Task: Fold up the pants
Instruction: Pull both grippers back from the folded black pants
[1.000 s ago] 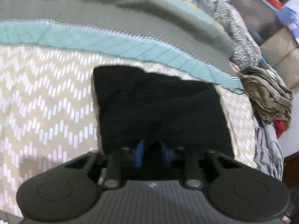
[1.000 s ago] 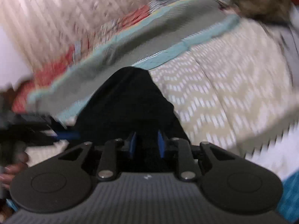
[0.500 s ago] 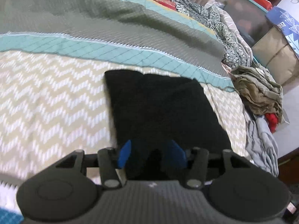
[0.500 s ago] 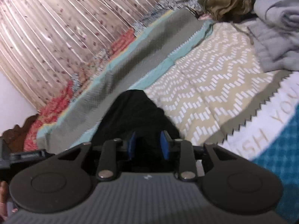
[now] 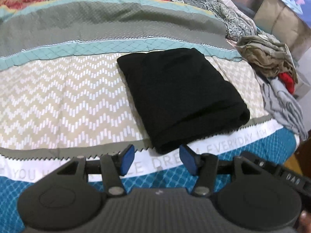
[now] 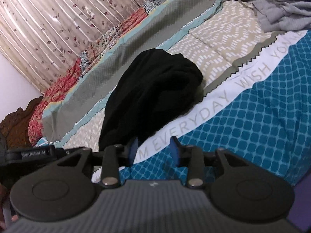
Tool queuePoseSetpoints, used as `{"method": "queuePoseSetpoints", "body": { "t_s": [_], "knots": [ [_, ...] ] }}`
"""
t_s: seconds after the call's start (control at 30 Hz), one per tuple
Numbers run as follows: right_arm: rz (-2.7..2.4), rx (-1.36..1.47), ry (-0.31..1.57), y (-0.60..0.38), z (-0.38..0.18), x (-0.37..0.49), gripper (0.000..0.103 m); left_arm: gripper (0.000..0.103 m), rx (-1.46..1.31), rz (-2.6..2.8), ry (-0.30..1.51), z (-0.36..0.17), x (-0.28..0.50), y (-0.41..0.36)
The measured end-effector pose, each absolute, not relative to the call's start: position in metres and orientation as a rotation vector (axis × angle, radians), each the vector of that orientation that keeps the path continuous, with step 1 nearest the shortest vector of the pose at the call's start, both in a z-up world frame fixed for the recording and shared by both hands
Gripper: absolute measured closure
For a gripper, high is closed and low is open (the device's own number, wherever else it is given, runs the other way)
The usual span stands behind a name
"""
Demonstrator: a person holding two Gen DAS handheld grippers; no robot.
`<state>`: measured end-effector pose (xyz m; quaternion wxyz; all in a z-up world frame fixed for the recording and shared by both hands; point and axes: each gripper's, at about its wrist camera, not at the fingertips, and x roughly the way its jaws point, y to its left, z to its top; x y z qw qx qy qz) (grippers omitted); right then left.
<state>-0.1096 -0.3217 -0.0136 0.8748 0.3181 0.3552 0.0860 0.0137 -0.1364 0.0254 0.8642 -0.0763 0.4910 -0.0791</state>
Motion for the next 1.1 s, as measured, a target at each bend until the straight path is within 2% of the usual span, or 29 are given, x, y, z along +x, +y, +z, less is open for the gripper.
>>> {"method": "queuePoseSetpoints", "body": {
  "t_s": [0.3,0.6,0.77,0.9,0.97,1.1],
  "knots": [
    [0.181,0.648,0.747,-0.303,-0.008,-0.115,0.058,0.046,-0.111,-0.120,1.009,0.031,-0.009,-0.127],
    [0.168,0.638,0.758,-0.293,-0.004,-0.128,0.057,0.045,-0.119,-0.099,0.990,0.038,-0.027,-0.119],
    [0.150,0.622,0.744,-0.285,0.001,-0.142,0.055,0.038,-0.117,-0.075,0.983,0.039,-0.037,-0.116],
    [0.129,0.624,0.746,-0.280,0.001,-0.148,0.053,0.019,-0.109,-0.054,0.965,0.041,-0.045,-0.111],
    [0.123,0.626,0.752,-0.279,-0.001,-0.149,0.052,0.018,-0.097,-0.044,0.952,0.043,-0.048,-0.110],
    [0.111,0.620,0.770,-0.277,-0.005,-0.146,0.048,0.011,-0.088,-0.030,0.938,0.043,-0.050,-0.107]
  ]
}}
